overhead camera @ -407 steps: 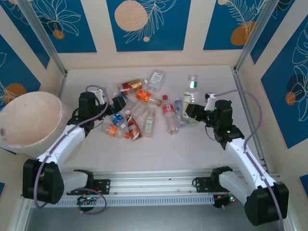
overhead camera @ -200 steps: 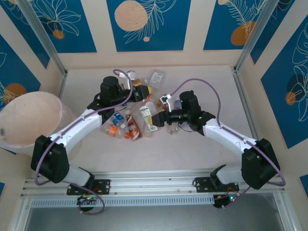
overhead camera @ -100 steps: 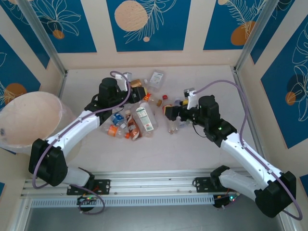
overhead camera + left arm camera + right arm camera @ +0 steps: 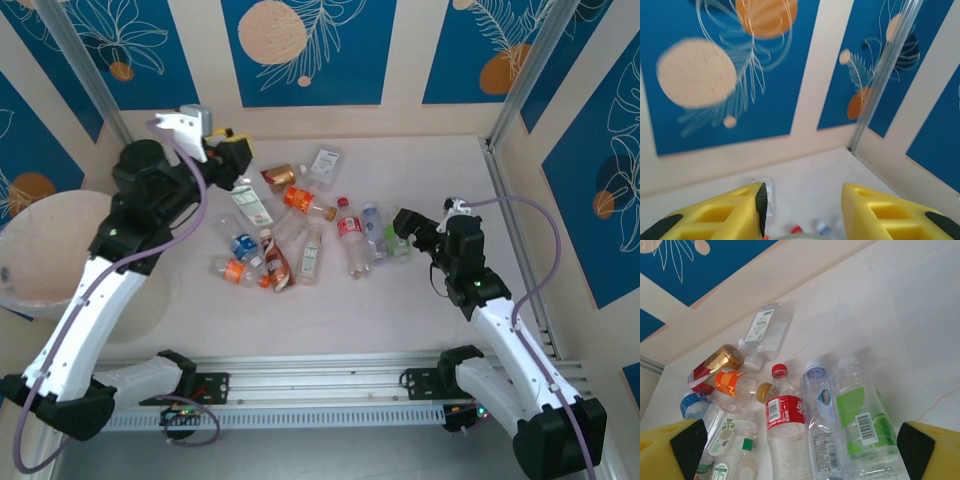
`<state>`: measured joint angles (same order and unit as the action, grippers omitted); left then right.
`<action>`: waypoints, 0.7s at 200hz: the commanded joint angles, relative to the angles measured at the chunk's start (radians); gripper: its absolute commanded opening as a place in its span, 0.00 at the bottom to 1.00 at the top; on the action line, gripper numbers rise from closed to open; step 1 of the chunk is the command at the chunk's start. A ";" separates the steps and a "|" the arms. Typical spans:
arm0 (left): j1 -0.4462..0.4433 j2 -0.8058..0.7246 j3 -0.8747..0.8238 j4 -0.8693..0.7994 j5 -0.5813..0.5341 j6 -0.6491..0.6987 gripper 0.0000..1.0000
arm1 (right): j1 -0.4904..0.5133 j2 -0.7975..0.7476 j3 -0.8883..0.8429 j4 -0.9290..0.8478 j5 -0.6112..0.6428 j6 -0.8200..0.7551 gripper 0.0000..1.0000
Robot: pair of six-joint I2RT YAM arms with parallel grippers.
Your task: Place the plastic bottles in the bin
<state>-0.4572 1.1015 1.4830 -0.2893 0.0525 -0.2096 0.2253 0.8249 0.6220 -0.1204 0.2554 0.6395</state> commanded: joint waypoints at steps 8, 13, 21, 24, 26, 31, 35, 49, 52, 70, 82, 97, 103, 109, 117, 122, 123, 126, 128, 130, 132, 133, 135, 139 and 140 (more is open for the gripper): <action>0.008 -0.032 0.150 -0.126 -0.254 0.172 0.00 | -0.009 -0.021 -0.019 0.041 0.025 0.025 0.99; 0.008 -0.034 0.175 -0.140 -0.316 0.192 0.00 | -0.010 -0.021 -0.021 0.048 0.023 0.024 1.00; 0.008 -0.037 0.209 -0.150 -0.418 0.230 0.00 | -0.010 -0.020 -0.020 0.055 0.021 0.022 0.99; 0.008 -0.038 0.220 -0.149 -0.449 0.246 0.00 | -0.011 -0.019 -0.021 0.061 0.020 0.021 0.99; 0.008 -0.038 0.226 -0.149 -0.477 0.258 0.00 | -0.011 -0.018 -0.022 0.062 0.021 0.020 1.00; 0.007 -0.037 0.242 -0.147 -0.541 0.285 0.00 | -0.012 -0.017 -0.021 0.066 0.021 0.018 0.99; 0.008 -0.034 0.256 -0.143 -0.600 0.311 0.00 | -0.012 -0.016 -0.021 0.073 0.023 0.017 1.00; 0.010 -0.019 0.296 -0.118 -0.797 0.408 0.00 | -0.014 -0.012 -0.025 0.091 0.032 0.004 1.00; 0.009 -0.016 0.301 -0.108 -0.843 0.431 0.00 | -0.015 -0.013 -0.025 0.094 0.034 0.003 1.00; 0.039 0.003 0.304 -0.016 -1.048 0.561 0.00 | -0.021 -0.010 -0.027 0.121 0.011 -0.012 1.00; 0.099 0.012 0.308 -0.056 -1.102 0.529 0.00 | -0.026 -0.009 -0.026 0.142 -0.026 -0.026 0.99; 0.199 0.010 0.298 -0.187 -1.095 0.382 0.00 | -0.027 -0.007 -0.021 0.174 -0.101 -0.057 1.00; 0.233 0.007 0.281 -0.225 -1.095 0.336 0.00 | -0.027 -0.008 -0.020 0.199 -0.164 -0.081 1.00; 0.262 0.001 0.255 -0.244 -1.099 0.300 0.00 | -0.026 -0.006 -0.019 0.224 -0.244 -0.108 1.00; 0.300 -0.007 0.210 -0.251 -1.088 0.260 0.00 | -0.022 -0.004 -0.013 0.253 -0.355 -0.153 1.00; 0.321 -0.014 0.176 -0.248 -1.075 0.238 0.00 | -0.017 -0.002 -0.003 0.259 -0.405 -0.176 1.00; 0.325 -0.015 0.169 -0.248 -1.072 0.234 0.00 | -0.014 -0.001 0.000 0.259 -0.408 -0.181 1.00; 0.339 -0.019 0.152 -0.244 -1.061 0.221 0.00 | -0.005 0.000 0.007 0.252 -0.426 -0.195 1.00; 0.348 -0.021 0.138 -0.243 -1.051 0.212 0.00 | 0.000 0.001 0.013 0.247 -0.431 -0.204 1.00; 0.357 -0.022 0.129 -0.243 -1.041 0.204 0.00 | 0.004 0.002 0.015 0.244 -0.432 -0.209 0.99; 0.368 -0.023 0.118 -0.244 -1.029 0.195 0.00 | 0.011 0.003 0.022 0.237 -0.433 -0.218 1.00; 0.372 -0.023 0.115 -0.245 -1.023 0.189 0.00 | 0.014 0.004 0.025 0.232 -0.432 -0.222 1.00; 0.381 -0.023 0.109 -0.249 -1.013 0.179 0.00 | 0.023 0.004 0.031 0.223 -0.431 -0.233 0.99; 0.400 -0.021 0.098 -0.262 -0.991 0.156 0.00 | 0.038 0.008 0.041 0.206 -0.418 -0.249 1.00; 0.406 -0.020 0.095 -0.267 -0.986 0.147 0.00 | 0.045 0.009 0.047 0.198 -0.413 -0.260 1.00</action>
<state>-0.1398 1.0874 1.6630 -0.4747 -0.9607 0.0891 0.2119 0.8230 0.6079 0.0601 0.0090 0.5266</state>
